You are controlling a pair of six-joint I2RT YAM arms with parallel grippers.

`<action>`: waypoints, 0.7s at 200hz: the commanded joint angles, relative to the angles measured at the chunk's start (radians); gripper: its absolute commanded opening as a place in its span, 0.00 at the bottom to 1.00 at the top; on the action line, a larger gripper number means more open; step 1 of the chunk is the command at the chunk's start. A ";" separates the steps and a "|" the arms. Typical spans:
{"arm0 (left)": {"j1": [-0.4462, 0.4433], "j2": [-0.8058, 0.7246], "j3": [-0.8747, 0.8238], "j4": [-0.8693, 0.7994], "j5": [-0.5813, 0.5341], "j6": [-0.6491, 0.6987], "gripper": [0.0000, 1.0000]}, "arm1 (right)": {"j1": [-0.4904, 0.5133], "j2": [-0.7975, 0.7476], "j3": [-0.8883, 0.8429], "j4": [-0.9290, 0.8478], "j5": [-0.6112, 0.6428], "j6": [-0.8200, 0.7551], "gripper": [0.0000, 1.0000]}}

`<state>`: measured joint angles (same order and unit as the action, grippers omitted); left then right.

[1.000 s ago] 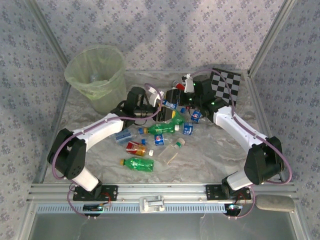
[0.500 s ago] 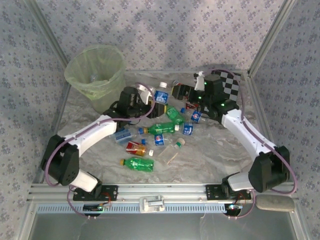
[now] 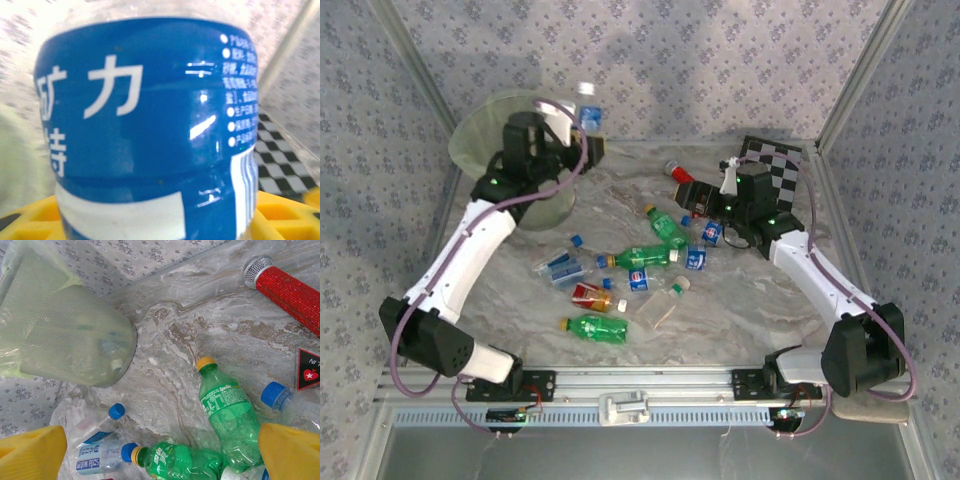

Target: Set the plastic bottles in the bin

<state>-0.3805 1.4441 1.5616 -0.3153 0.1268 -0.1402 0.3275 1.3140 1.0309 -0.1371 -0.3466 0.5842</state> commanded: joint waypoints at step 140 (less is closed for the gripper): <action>0.284 0.254 0.343 -0.386 -0.248 0.103 0.55 | -0.001 -0.018 -0.077 0.033 -0.008 0.030 1.00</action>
<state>-0.1081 1.6642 1.8553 -0.6346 -0.0921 -0.0597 0.3275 1.3144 0.9638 -0.1207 -0.3496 0.6056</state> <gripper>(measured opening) 0.580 0.999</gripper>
